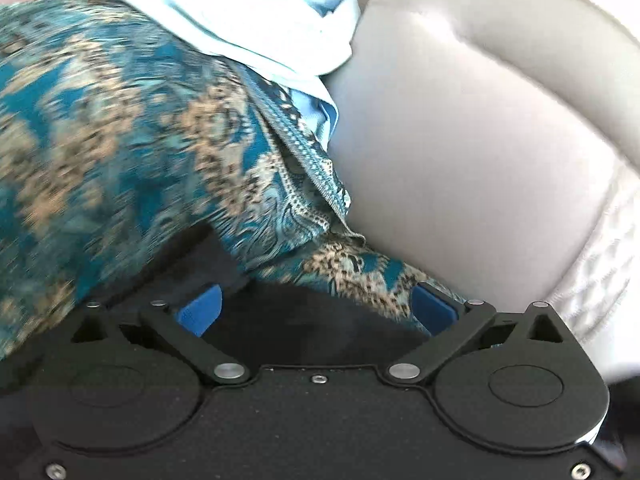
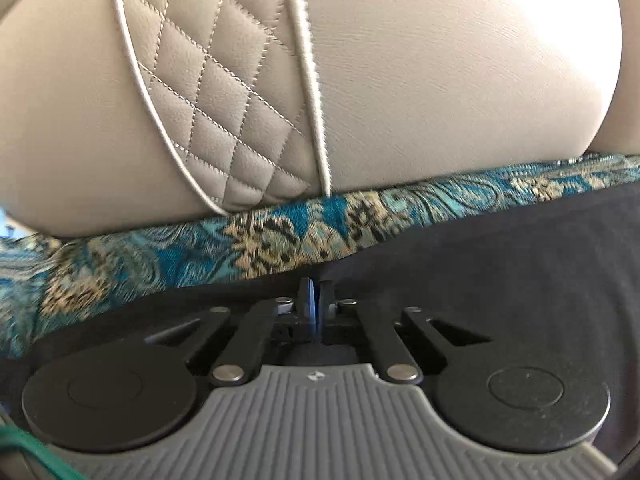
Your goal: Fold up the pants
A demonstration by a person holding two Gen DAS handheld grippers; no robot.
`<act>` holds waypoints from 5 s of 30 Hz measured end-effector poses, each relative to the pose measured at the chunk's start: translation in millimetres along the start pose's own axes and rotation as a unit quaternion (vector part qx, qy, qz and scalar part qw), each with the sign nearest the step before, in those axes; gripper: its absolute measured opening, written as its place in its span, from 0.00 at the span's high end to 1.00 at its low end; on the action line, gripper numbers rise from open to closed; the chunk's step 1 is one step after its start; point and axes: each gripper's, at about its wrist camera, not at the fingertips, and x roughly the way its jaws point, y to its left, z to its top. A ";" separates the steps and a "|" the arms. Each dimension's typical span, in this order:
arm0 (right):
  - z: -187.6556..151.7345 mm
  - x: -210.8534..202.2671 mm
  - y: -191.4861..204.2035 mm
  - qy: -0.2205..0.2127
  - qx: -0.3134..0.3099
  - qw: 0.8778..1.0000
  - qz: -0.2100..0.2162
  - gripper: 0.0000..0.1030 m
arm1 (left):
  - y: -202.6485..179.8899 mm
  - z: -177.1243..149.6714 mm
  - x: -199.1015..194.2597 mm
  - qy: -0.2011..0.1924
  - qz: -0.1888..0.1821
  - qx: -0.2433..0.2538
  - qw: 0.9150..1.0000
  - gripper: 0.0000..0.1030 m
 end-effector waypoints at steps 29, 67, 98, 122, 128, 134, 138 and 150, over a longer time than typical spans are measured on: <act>-9.2 -16.2 -17.7 0.053 0.138 0.961 0.236 0.31 | 9.4 -29.0 17.4 0.068 0.042 0.007 0.997 0.93; -158.7 -69.7 28.5 -0.092 0.101 0.934 0.330 0.89 | 105.2 -71.8 -125.7 -0.021 -0.200 -0.052 0.978 0.35; -304.9 -136.9 -54.7 -0.245 0.096 0.944 0.198 0.81 | 166.1 -124.3 -201.2 0.010 -0.082 -0.053 0.995 0.95; -120.0 -78.5 -294.2 -0.229 0.269 0.935 0.023 0.94 | 166.0 -129.0 -183.0 0.035 -0.046 -0.017 0.998 0.93; -141.1 -118.5 -314.3 -0.278 0.285 0.917 0.008 0.95 | 165.8 -124.7 -179.9 0.036 -0.048 -0.022 0.998 0.93; -235.0 -175.4 -320.0 -0.318 0.252 0.914 -0.031 0.95 | 177.4 -121.9 -179.8 0.043 -0.045 -0.039 0.997 0.93; -297.5 -198.2 -329.4 -0.316 0.246 0.913 -0.073 0.94 | 186.9 -120.5 -179.3 0.042 -0.025 -0.043 0.998 0.93; -300.4 -215.8 -429.8 -0.293 0.228 0.921 -0.118 0.47 | 188.0 -120.8 -162.2 0.051 0.041 -0.013 0.998 0.92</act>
